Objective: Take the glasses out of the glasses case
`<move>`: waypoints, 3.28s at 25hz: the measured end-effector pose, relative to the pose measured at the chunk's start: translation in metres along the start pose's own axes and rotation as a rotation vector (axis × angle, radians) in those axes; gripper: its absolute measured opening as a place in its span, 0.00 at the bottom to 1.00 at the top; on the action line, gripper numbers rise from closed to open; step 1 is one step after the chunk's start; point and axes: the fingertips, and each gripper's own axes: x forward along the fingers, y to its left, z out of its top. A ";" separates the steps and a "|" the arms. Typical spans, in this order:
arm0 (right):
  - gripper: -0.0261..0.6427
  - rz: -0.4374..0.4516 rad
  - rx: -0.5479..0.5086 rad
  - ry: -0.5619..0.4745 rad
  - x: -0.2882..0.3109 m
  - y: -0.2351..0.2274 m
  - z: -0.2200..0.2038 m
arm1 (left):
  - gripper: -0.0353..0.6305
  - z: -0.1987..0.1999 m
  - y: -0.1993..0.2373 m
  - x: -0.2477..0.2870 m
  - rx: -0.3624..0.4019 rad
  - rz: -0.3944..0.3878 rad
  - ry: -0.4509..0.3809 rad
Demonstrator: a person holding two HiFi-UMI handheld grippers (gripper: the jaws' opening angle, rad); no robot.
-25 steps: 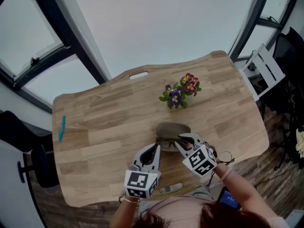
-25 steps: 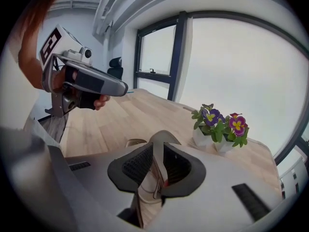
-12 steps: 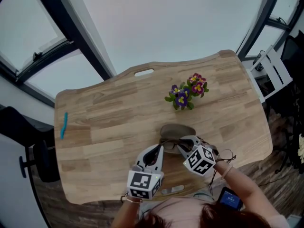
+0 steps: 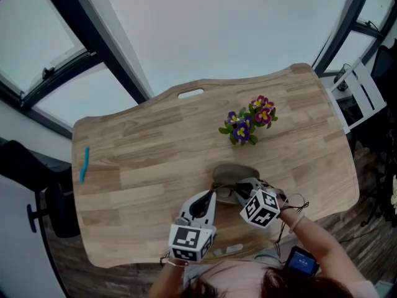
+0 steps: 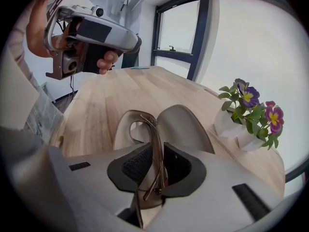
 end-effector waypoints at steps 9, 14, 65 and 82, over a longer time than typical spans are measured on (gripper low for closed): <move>0.13 0.015 -0.018 0.060 0.013 -0.005 -0.006 | 0.05 -0.003 0.005 0.006 -0.016 -0.004 0.015; 0.11 0.036 -0.019 0.081 0.017 -0.004 -0.007 | 0.05 -0.004 0.008 0.008 -0.022 -0.002 0.021; 0.06 -0.251 0.084 -0.157 -0.062 -0.026 0.051 | 0.05 0.027 0.006 -0.038 -0.007 0.080 -0.104; 0.06 -0.340 0.238 -0.311 -0.109 -0.026 0.073 | 0.05 0.048 -0.007 -0.055 0.036 0.060 -0.164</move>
